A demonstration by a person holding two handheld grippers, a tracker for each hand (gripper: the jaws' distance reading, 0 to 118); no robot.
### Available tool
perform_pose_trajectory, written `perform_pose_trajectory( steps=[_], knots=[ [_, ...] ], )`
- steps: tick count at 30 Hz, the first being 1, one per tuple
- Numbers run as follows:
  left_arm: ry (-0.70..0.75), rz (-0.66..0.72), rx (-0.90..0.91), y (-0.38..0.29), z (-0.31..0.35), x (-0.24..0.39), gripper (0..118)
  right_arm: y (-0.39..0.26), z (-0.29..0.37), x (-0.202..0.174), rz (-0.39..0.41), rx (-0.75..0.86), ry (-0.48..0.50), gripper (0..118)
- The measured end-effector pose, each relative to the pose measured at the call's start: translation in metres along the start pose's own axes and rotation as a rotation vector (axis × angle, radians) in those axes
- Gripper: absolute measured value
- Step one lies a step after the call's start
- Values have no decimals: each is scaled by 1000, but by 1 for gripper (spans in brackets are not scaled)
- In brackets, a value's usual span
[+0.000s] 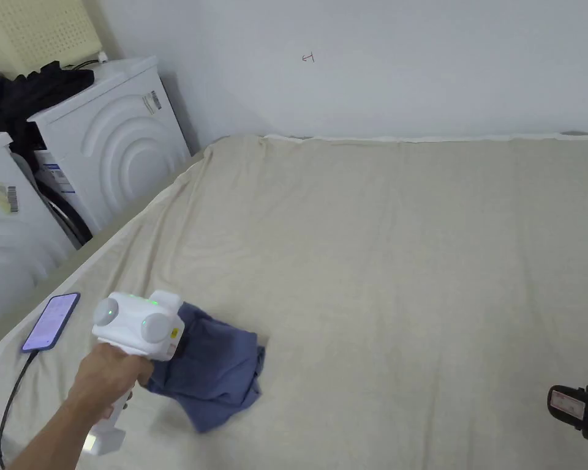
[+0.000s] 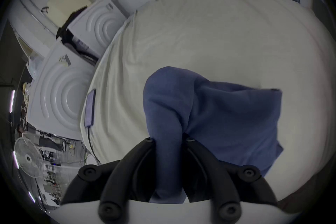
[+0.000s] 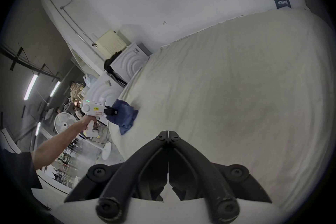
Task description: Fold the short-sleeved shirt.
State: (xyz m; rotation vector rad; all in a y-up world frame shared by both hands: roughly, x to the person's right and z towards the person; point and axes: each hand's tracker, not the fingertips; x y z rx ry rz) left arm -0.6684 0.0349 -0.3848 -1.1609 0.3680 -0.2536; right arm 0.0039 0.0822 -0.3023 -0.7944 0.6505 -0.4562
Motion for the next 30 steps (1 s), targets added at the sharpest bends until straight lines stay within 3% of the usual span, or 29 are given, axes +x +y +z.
perform_pose_trajectory(
  steps=[2,3,4,5,6,7,8,12,15,17,18,20,22,23,25,27,30],
  knots=[
    [13,-13,9,-15,2,13,26,0,-5,1,18,-12,-9,0],
    [27,-27,13,-20,-2,14,48,-1,-6,1,27,-14,-15,0],
    [63,-64,37,-27,-5,13,48,-2,-6,1,28,-16,-18,0],
    [154,-59,32,-32,-14,9,58,-2,-5,2,27,-24,-18,0],
    [220,-38,24,-37,-17,3,87,-3,-6,2,28,-51,-27,0],
    [225,-11,17,-41,-15,-5,108,-3,-6,3,43,-76,-49,0],
    [187,43,34,-45,-11,-13,117,-2,-5,2,89,-78,-91,0],
    [188,168,152,-56,43,-27,117,6,3,-4,125,-90,-240,0],
    [114,168,252,-49,92,-20,117,26,19,-22,116,-67,-257,0],
    [65,170,414,-50,159,6,117,44,38,-44,182,-25,-266,0],
    [49,184,473,-49,182,16,114,50,48,-54,219,7,-275,0],
    [-46,200,625,-47,236,42,93,63,78,-86,298,101,-305,0],
    [-107,224,730,-42,289,65,44,70,111,-117,389,196,-363,0],
    [-153,242,804,-41,316,79,31,73,127,-131,442,244,-408,0],
    [-213,263,907,-32,345,97,25,77,156,-154,507,338,-477,0],
    [-259,253,968,-31,394,125,7,78,188,-176,530,451,-517,0],
    [-333,263,1100,-41,452,165,0,72,224,-199,588,607,-605,0]
  ],
)
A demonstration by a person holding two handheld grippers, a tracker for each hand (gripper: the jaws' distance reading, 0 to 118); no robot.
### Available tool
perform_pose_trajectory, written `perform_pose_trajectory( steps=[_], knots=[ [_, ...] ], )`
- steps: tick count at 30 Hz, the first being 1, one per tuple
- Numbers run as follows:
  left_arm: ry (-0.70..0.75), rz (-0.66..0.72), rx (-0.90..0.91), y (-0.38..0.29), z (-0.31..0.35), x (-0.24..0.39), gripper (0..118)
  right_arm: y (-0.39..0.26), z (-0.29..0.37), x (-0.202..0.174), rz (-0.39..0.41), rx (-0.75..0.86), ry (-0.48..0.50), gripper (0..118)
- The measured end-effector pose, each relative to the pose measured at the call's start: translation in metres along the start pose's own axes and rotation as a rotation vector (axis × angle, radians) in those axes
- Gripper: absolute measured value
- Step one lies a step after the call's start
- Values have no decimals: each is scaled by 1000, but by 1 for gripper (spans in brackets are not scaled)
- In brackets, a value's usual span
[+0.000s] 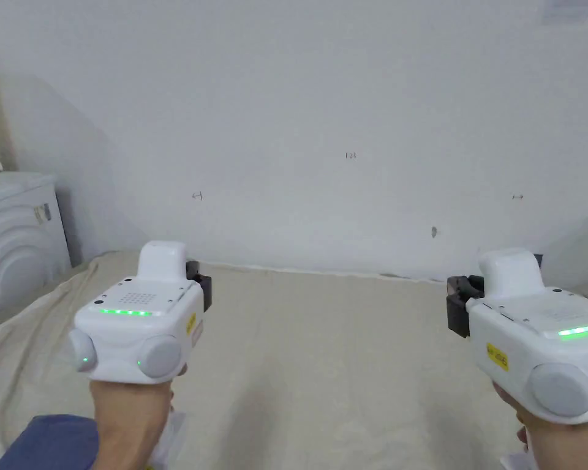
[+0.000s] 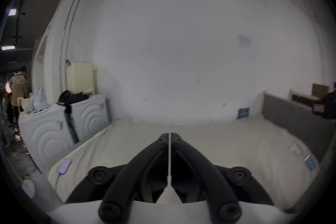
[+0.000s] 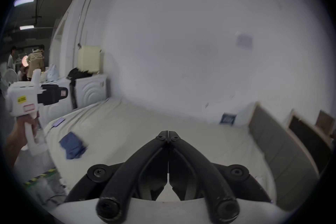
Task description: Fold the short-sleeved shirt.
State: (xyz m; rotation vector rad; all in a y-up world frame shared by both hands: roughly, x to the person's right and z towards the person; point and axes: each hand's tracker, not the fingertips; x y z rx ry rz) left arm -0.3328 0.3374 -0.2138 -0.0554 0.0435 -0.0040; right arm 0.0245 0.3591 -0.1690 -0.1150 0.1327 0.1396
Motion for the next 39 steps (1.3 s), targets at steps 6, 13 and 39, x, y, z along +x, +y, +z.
perform_pose_trajectory(
  steps=[6,13,39],
  knots=[
    [-80,67,56,-3,54,83,0,-15,41,-1,18,80,-166,0],
    [-37,50,153,-31,103,114,0,-60,69,-7,-20,41,-206,0],
    [141,0,20,-16,110,129,118,-50,83,-14,-65,36,-227,111]
  ],
)
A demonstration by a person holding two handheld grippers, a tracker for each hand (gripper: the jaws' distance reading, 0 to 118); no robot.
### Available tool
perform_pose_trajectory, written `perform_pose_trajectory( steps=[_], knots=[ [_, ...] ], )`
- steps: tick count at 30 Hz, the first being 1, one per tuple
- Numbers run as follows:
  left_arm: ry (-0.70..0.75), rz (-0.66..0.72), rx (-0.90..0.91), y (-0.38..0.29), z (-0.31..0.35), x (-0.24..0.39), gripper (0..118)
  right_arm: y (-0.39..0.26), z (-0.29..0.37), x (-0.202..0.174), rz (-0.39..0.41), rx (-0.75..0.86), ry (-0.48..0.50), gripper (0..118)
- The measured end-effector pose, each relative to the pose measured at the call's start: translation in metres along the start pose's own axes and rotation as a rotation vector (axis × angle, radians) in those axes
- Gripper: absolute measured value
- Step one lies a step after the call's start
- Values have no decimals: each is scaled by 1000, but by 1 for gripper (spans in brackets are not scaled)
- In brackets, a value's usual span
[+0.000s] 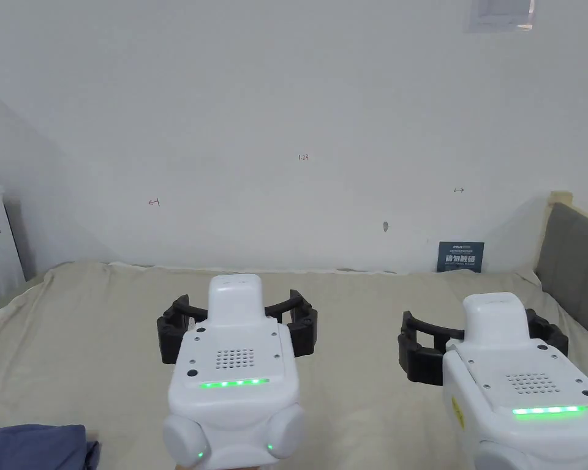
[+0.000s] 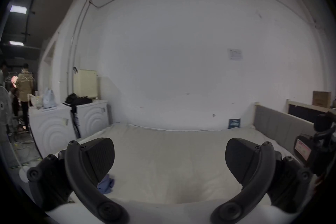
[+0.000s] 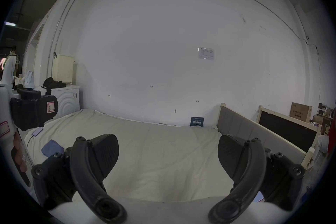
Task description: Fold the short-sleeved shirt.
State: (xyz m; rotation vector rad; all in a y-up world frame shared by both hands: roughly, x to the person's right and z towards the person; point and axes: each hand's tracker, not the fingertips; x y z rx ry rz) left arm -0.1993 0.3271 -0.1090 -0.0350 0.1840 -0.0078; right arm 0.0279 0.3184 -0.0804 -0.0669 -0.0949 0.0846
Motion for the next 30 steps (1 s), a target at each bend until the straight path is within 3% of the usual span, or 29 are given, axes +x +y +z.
perform_pose_trajectory(
  steps=[4,7,11,13,16,18,21,23,26,30],
  knots=[
    [-27,114,-76,1,4,1,118,8,0,2,6,-14,5,111],
    [-33,103,-157,4,2,1,118,10,2,3,7,-12,11,111],
    [-99,100,-53,0,4,-3,118,10,4,3,-2,-5,2,111],
    [-133,67,-92,1,-1,-1,118,8,3,2,-4,0,-3,111],
    [-212,152,-155,1,-9,-9,118,7,2,3,-15,13,-23,111],
    [-197,132,-166,4,-6,-14,118,7,3,4,-26,13,-26,111],
    [-240,213,-109,-3,4,-25,118,6,4,5,-31,16,-27,111],
    [-223,162,-34,-9,6,-27,118,6,4,5,-38,15,-32,111],
    [-52,60,-25,-10,5,-22,118,3,5,5,-52,7,-18,111],
    [-100,63,-5,-7,-4,-31,118,3,7,4,-41,7,-29,111]
  ],
)
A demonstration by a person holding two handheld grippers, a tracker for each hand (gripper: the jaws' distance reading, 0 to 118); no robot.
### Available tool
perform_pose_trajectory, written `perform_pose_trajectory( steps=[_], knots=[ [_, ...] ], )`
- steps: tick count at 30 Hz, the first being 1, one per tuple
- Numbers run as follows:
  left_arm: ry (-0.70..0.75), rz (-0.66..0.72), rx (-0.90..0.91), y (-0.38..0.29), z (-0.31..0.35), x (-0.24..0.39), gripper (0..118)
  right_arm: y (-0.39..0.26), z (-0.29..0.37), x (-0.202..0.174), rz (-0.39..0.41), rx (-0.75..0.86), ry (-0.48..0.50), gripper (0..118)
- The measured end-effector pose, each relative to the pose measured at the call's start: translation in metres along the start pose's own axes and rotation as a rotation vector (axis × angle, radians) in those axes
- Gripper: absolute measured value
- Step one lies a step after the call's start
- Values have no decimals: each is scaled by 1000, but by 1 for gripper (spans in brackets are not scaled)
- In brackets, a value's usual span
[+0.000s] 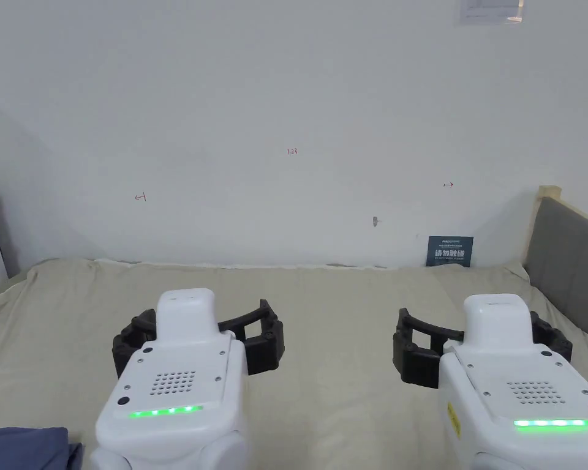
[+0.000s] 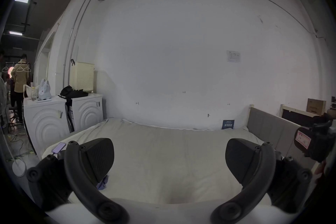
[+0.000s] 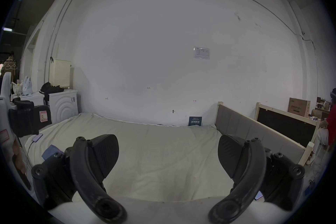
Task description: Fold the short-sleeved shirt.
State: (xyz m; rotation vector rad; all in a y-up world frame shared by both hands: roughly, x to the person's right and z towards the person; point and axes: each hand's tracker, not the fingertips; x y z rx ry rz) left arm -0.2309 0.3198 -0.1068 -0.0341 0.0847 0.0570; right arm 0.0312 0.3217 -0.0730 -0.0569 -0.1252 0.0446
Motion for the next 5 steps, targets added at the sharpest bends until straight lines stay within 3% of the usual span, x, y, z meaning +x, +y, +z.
perform_pose_trajectory(
  steps=[5],
  knots=[
    [-9,-4,40,6,-5,-5,118,-1,-1,0,-14,6,-1,111]
  ],
)
